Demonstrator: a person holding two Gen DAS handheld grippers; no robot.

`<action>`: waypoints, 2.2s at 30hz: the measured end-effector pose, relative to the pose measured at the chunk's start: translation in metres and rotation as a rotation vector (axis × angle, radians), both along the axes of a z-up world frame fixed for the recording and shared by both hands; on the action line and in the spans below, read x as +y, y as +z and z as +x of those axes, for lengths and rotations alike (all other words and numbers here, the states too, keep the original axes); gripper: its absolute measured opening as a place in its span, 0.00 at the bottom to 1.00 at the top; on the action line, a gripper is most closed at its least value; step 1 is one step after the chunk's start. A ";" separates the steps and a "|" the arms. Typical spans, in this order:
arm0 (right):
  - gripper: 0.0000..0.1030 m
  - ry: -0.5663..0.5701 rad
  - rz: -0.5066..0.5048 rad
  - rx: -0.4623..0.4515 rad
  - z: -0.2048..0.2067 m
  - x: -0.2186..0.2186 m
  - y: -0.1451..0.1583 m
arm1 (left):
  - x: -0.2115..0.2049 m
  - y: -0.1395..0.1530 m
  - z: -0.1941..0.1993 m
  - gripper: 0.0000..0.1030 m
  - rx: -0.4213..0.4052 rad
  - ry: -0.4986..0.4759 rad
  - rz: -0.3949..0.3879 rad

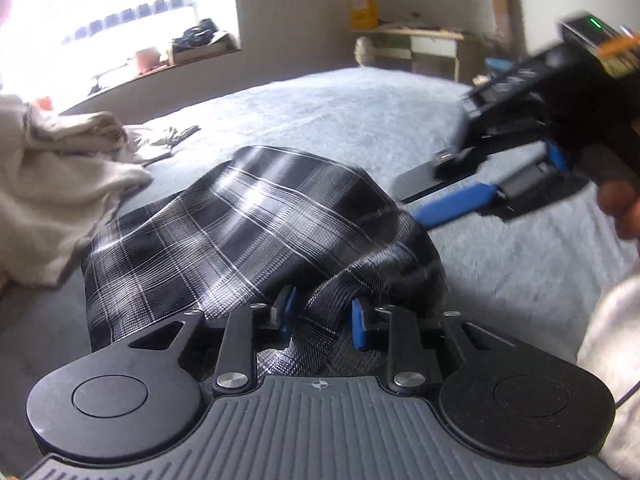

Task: Fold clothes

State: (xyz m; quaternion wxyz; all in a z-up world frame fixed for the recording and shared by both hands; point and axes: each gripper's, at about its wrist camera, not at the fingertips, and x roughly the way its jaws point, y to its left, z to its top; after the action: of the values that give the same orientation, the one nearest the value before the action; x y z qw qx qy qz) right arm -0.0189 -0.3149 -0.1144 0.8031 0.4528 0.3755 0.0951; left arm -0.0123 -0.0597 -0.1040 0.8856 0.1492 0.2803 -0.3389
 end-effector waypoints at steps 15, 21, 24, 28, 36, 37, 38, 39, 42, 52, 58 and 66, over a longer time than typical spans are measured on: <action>0.20 0.123 -0.002 0.052 0.009 0.022 -0.015 | 0.008 -0.001 -0.006 0.35 0.024 -0.013 -0.047; 0.16 0.045 0.171 0.069 0.005 0.009 -0.030 | 0.014 0.004 -0.022 0.46 -0.014 -0.049 -0.032; 0.16 -0.012 0.327 0.090 0.003 -0.001 -0.046 | 0.010 0.000 -0.028 0.53 -0.039 -0.074 0.005; 0.16 -0.075 0.511 0.091 -0.003 -0.011 -0.063 | -0.002 -0.009 -0.029 0.53 -0.087 -0.061 0.067; 0.16 -0.061 0.490 0.035 0.002 -0.013 -0.053 | -0.008 -0.004 -0.014 0.52 -0.162 0.073 0.074; 0.16 -0.063 0.489 0.033 0.003 -0.013 -0.053 | -0.008 -0.005 -0.011 0.52 -0.156 0.087 0.069; 0.16 -0.065 0.488 0.031 0.003 -0.014 -0.054 | -0.009 -0.007 -0.007 0.52 -0.141 0.091 0.073; 0.16 -0.070 0.452 0.021 0.002 -0.015 -0.050 | -0.011 -0.010 -0.004 0.52 -0.128 0.095 0.080; 0.17 -0.088 0.321 -0.015 -0.001 -0.017 -0.035 | -0.018 -0.020 -0.002 0.52 -0.125 0.099 0.110; 0.26 0.025 0.023 -0.050 0.002 -0.001 -0.006 | -0.013 -0.022 -0.004 0.53 -0.138 0.128 0.076; 0.29 0.028 0.046 0.003 0.002 0.002 -0.017 | -0.011 -0.022 -0.008 0.53 -0.161 0.138 0.060; 0.07 0.078 -0.075 -0.135 -0.012 0.013 0.012 | -0.010 -0.021 -0.006 0.53 -0.201 0.190 0.053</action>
State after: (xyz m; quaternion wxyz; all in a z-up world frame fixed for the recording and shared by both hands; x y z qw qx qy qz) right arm -0.0309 -0.3023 -0.1027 0.8386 0.3998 0.3414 0.1424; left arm -0.0184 -0.0694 -0.1248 0.9330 0.1786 0.2120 -0.2294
